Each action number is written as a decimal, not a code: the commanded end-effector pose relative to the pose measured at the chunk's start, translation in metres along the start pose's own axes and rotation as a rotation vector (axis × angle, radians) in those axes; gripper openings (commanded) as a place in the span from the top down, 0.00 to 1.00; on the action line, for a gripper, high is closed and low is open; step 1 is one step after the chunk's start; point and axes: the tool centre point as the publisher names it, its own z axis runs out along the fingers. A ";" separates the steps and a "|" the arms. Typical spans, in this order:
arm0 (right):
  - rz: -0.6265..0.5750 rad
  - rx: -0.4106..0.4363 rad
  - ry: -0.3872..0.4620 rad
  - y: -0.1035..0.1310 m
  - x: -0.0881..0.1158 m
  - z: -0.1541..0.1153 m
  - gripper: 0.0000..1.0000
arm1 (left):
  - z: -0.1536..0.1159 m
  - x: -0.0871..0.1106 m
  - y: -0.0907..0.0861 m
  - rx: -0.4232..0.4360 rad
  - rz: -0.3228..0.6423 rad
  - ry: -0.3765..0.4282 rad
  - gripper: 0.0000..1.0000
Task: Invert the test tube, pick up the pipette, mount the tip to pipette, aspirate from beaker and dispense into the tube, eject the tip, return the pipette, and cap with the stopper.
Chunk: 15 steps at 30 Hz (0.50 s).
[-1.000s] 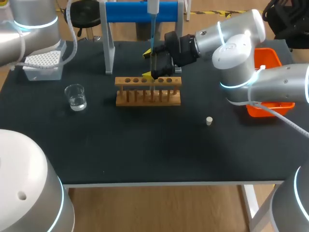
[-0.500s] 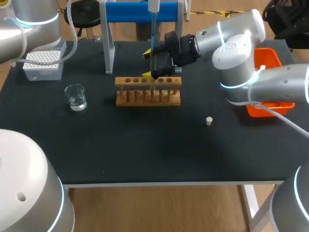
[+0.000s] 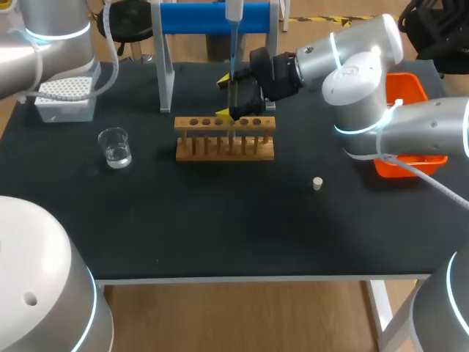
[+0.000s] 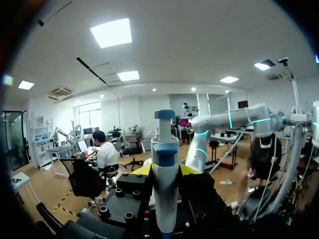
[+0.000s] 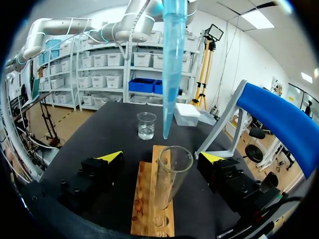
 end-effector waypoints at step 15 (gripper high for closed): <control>0.000 0.001 0.005 0.000 -0.001 -0.001 0.00 | -0.001 -0.006 0.007 0.014 -0.001 0.014 1.00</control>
